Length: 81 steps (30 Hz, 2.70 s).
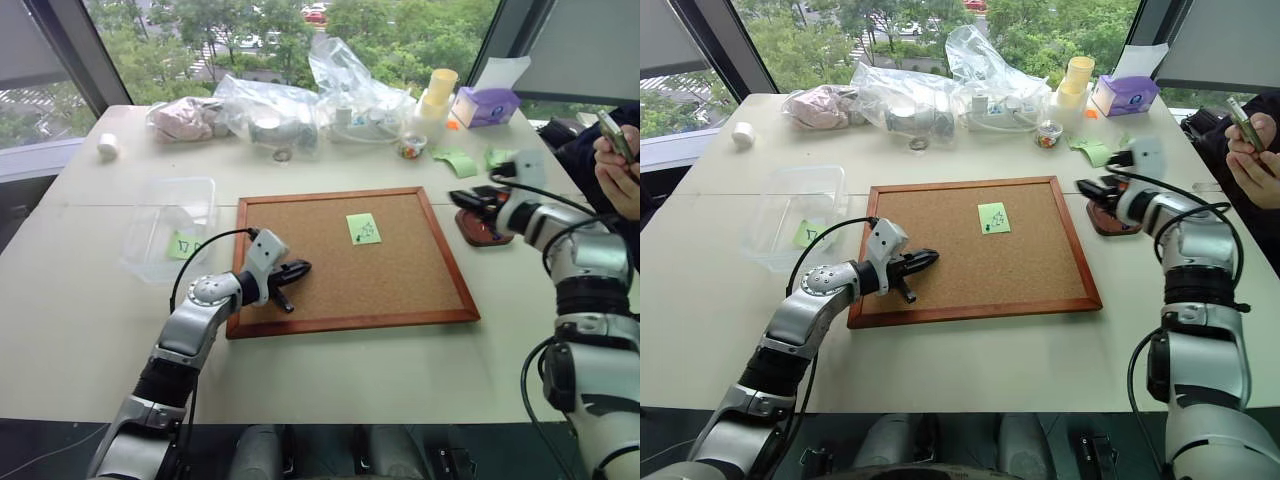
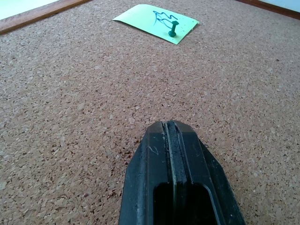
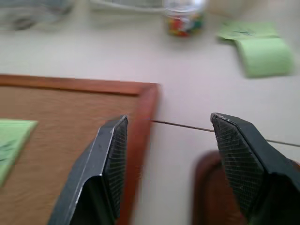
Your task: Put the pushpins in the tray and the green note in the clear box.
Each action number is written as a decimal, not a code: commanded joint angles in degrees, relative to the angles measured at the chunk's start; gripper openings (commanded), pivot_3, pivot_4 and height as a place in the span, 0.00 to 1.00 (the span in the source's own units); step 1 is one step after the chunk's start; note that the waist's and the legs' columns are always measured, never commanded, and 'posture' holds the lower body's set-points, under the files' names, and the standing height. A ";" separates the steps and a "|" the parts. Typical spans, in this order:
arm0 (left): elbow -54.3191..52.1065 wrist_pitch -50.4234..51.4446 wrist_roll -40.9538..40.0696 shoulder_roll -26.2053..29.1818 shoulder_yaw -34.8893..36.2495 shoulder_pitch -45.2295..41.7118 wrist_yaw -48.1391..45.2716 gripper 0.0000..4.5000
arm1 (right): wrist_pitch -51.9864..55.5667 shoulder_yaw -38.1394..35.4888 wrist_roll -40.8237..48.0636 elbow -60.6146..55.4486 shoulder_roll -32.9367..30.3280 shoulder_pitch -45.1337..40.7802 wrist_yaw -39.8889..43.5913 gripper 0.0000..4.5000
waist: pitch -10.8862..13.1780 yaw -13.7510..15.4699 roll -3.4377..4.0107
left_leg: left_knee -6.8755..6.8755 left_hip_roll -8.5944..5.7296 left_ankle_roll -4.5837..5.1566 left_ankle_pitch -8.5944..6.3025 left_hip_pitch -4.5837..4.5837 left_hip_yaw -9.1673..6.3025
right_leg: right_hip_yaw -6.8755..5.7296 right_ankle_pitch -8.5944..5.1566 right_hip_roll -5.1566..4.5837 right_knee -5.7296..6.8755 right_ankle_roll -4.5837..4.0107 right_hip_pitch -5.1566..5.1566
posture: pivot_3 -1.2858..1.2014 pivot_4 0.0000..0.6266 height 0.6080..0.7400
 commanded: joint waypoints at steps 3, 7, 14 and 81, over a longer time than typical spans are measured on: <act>2.82 2.20 1.72 0.54 -2.22 1.94 -0.46 0.00 | 3.43 7.61 2.77 -18.48 5.33 5.77 2.04 0.64 | 0.00 0.14 0.00 | -0.01 -0.01 0.01 -0.01 -0.03 0.00 | -0.01 0.00 0.00 -0.01 0.00 -0.02 | 0.52 0.24 1.00; 2.48 2.47 1.65 0.72 -2.23 1.90 -0.54 0.00 | 0.52 11.09 0.44 -18.30 8.37 7.05 1.33 0.64 | 0.01 0.17 -0.01 | 0.00 -0.02 0.01 -0.01 -0.03 0.00 | -0.02 0.00 0.00 0.00 0.00 -0.03 | 0.52 0.24 1.00; 1.74 2.70 1.61 1.14 -2.12 2.29 -0.44 0.00 | -5.18 13.93 -2.98 -11.56 11.38 5.57 0.92 0.64 | 0.01 0.04 -0.01 | -0.01 -0.05 0.04 -0.03 -0.04 0.01 | -0.02 0.00 0.02 -0.03 -0.01 -0.04 | 0.52 0.24 1.00; 4.90 36.54 -40.80 -19.80 31.42 -15.16 21.55 0.94 | -0.03 17.63 -0.77 -45.06 -1.41 8.57 8.72 0.00 | 0.34 0.50 -0.69 | 0.06 -0.15 0.05 -0.04 -0.26 -0.16 | -0.14 0.00 0.02 -0.12 0.00 -0.11 | 0.52 0.24 1.00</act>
